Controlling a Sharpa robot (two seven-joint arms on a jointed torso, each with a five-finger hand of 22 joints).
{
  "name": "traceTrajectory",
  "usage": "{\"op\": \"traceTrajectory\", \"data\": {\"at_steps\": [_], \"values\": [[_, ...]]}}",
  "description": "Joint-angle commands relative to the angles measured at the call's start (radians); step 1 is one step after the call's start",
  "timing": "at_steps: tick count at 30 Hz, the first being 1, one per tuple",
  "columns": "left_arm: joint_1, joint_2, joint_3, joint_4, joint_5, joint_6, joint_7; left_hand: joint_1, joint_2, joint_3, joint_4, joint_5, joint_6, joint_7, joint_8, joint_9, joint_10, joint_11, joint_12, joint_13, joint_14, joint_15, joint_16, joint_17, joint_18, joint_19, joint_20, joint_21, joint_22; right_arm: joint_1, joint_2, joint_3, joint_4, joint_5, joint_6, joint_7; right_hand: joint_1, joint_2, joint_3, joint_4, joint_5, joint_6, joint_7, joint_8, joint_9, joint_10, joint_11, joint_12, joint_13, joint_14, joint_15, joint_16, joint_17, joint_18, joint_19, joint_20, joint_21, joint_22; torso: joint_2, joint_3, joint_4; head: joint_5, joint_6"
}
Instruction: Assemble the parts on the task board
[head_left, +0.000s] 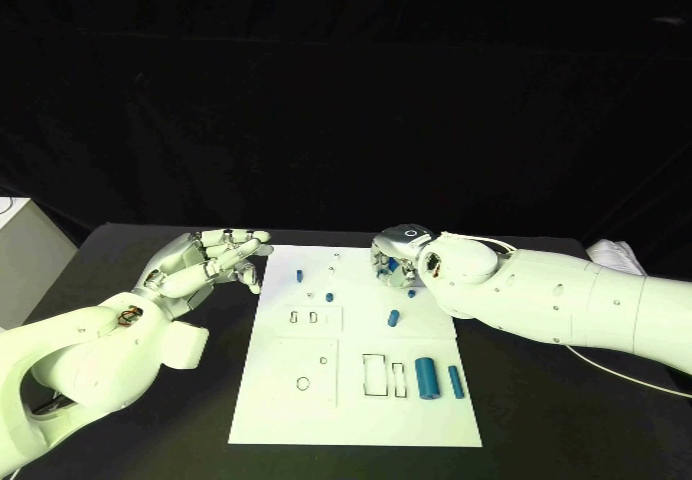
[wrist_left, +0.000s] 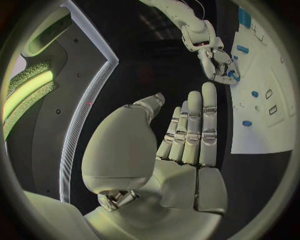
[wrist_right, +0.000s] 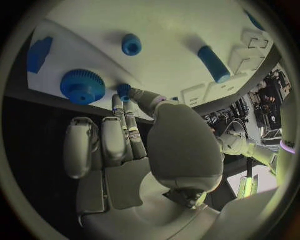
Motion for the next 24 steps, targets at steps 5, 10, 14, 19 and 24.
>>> {"op": "traceTrajectory", "data": {"at_steps": [5, 10, 14, 19, 24], "values": [[0.002, 0.0, 0.001, 0.001, -0.005, 0.017, 0.003, -0.007, 0.003, 0.006, -0.001, -0.004, -0.009, 0.01, -0.002, 0.002, -0.005, 0.001, 0.004, 0.002, -0.006, 0.002, 0.006, 0.001, 0.004, -0.006, -0.001, 0.003, 0.002, 0.001, -0.009, 0.005, 0.036, -0.017, -0.121, -0.006, 0.029, 0.01, 0.024, -0.041, 0.033, -0.003, 0.006, 0.008, 0.01, 0.038, -0.024, 0.0, 0.016, 0.024, -0.006, 0.011, 0.002, -0.012, 0.003, -0.003, 0.007, 0.008, 0.0, -0.0018, 0.0026, 0.0, 0.002], [0.002, 0.0, 0.001, 0.0, -0.005, 0.016, 0.003, -0.007, 0.004, 0.007, -0.002, -0.004, -0.01, 0.01, -0.002, 0.002, -0.006, 0.001, 0.005, 0.002, -0.007, 0.002, 0.007, 0.001, 0.004, -0.008, -0.001, 0.006, 0.003, 0.007, 0.001, 0.012, 0.047, -0.027, -0.179, -0.014, 0.029, 0.008, 0.025, -0.044, 0.038, -0.004, 0.007, 0.008, 0.012, 0.038, -0.024, -0.001, 0.017, 0.024, -0.005, 0.013, 0.003, -0.013, 0.003, -0.003, 0.008, 0.009, 0.001, -0.0025, 0.0033, -0.008, 0.004], [0.003, 0.001, 0.001, 0.001, -0.005, 0.016, 0.002, -0.007, 0.004, 0.007, -0.002, -0.004, -0.01, 0.01, -0.002, 0.002, -0.006, 0.001, 0.005, 0.002, -0.007, 0.002, 0.007, 0.001, 0.004, -0.008, -0.001, 0.006, 0.003, 0.009, 0.022, 0.014, 0.041, -0.032, -0.216, -0.019, 0.027, 0.002, 0.023, -0.047, 0.037, -0.006, 0.008, 0.007, 0.014, 0.037, -0.023, -0.001, 0.018, 0.024, -0.005, 0.015, 0.005, -0.013, 0.004, -0.002, 0.01, 0.014, 0.003, -0.0024, 0.003, -0.007, 0.0], [0.003, 0.003, 0.001, 0.002, -0.006, 0.017, 0.002, -0.007, 0.004, 0.007, -0.002, -0.004, -0.01, 0.01, -0.002, 0.002, -0.006, 0.001, 0.005, 0.002, -0.007, 0.002, 0.007, 0.001, 0.004, -0.008, -0.001, 0.006, 0.003, 0.01, 0.062, 0.015, 0.014, -0.038, -0.248, -0.028, 0.027, 0.002, 0.023, -0.048, 0.037, -0.006, 0.008, 0.007, 0.014, 0.038, -0.023, -0.001, 0.018, 0.025, -0.005, 0.017, 0.008, -0.014, 0.005, -0.002, 0.011, 0.016, 0.002, -0.0031, 0.0045, -0.004, -0.003], [0.004, 0.005, 0.002, 0.007, -0.006, 0.018, 0.002, -0.006, 0.004, 0.008, -0.002, -0.005, -0.011, 0.011, -0.002, 0.002, -0.007, 0.002, 0.005, 0.002, -0.008, 0.002, 0.007, 0.001, 0.004, -0.01, 0.0, 0.008, 0.004, 0.008, 0.102, 0.016, -0.024, -0.039, -0.264, -0.032, 0.027, 0.001, 0.023, -0.049, 0.038, -0.005, 0.008, 0.007, 0.015, 0.038, -0.023, -0.001, 0.019, 0.025, -0.005, 0.017, 0.007, -0.013, 0.004, -0.002, 0.01, 0.013, 0.004, -0.0053, 0.009, -0.005, -0.007]]}}
